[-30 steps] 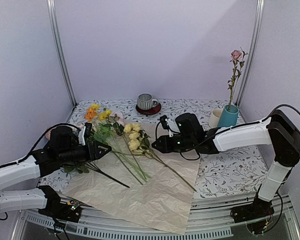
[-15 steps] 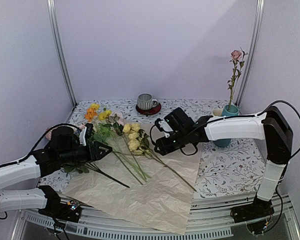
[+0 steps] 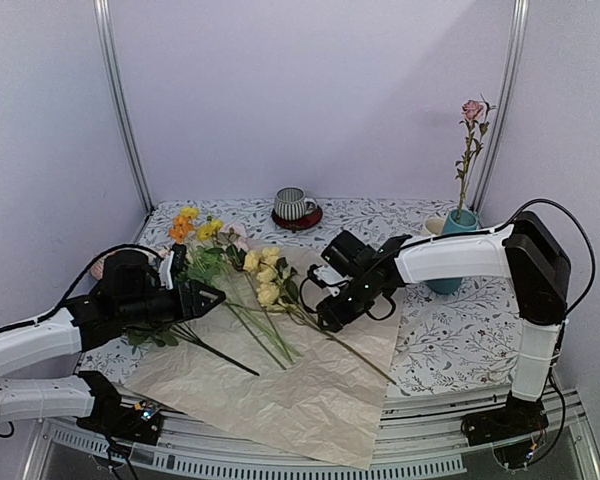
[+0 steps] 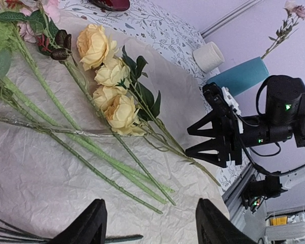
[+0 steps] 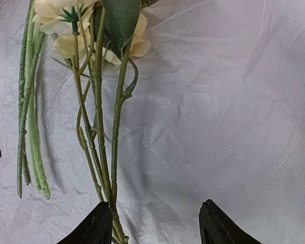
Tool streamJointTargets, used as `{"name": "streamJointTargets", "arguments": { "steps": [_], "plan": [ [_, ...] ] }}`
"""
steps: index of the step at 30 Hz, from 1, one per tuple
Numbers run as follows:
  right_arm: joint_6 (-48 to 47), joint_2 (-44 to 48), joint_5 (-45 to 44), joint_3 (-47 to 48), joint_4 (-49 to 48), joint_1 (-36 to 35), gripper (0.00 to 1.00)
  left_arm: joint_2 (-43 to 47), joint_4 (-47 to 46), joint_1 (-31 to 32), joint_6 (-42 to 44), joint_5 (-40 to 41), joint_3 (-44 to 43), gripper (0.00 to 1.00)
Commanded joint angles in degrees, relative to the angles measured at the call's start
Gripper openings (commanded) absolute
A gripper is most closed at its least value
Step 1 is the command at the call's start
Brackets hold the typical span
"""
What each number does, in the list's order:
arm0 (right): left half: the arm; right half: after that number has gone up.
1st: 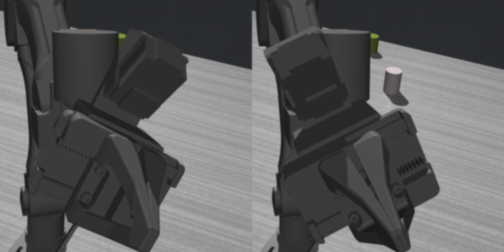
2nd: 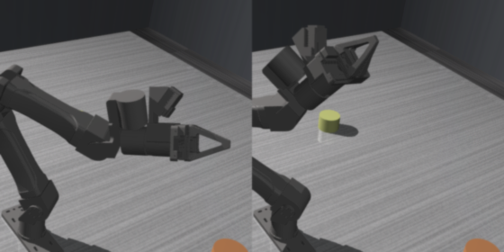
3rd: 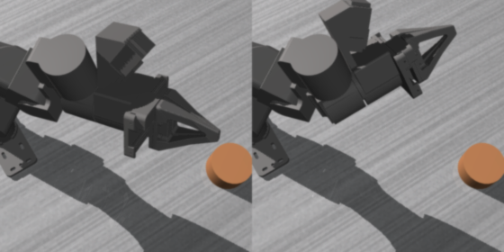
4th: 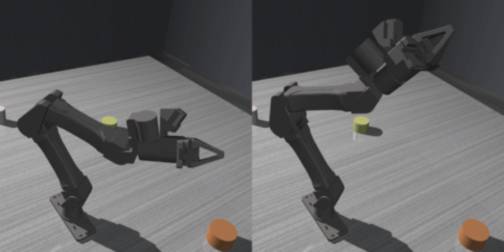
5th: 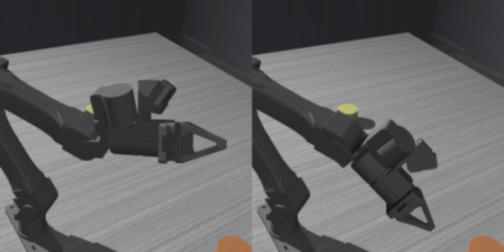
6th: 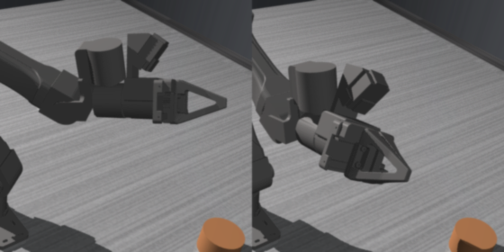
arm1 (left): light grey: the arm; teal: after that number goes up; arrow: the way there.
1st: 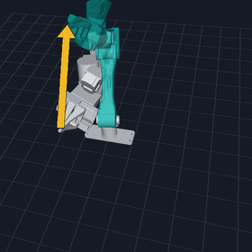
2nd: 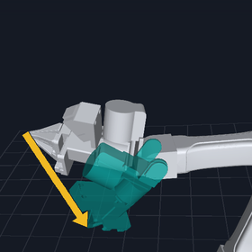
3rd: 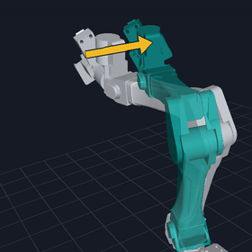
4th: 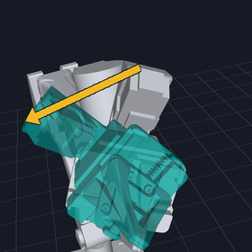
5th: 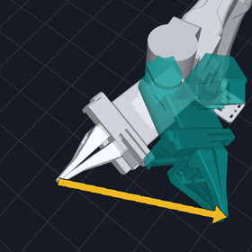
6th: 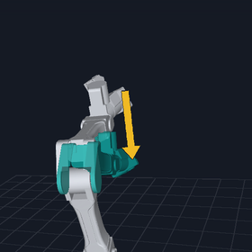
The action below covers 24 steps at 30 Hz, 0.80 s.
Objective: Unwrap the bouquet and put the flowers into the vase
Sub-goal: Pick up the fake flower from the flattened wrapping paper.
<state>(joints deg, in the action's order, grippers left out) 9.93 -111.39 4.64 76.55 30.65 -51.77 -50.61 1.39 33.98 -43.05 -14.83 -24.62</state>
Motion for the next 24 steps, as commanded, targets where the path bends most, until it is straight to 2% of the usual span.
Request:
{"name": "streamJointTargets", "arguments": {
  "steps": [1,10,24],
  "plan": [
    [-1.5,-0.58,0.62,1.36,1.5,-0.94,0.61,-0.51,0.46,0.65,0.86,0.59,-1.74,0.62],
    [-2.13,2.98,0.05,0.44,1.86,-1.33,0.61,-1.94,0.46,0.65,1.03,0.34,-2.58,0.62],
    [-2.29,-1.15,-0.32,0.44,1.98,-2.36,0.65,-2.44,0.45,0.69,1.39,0.15,-3.33,0.63]
  ]
}}
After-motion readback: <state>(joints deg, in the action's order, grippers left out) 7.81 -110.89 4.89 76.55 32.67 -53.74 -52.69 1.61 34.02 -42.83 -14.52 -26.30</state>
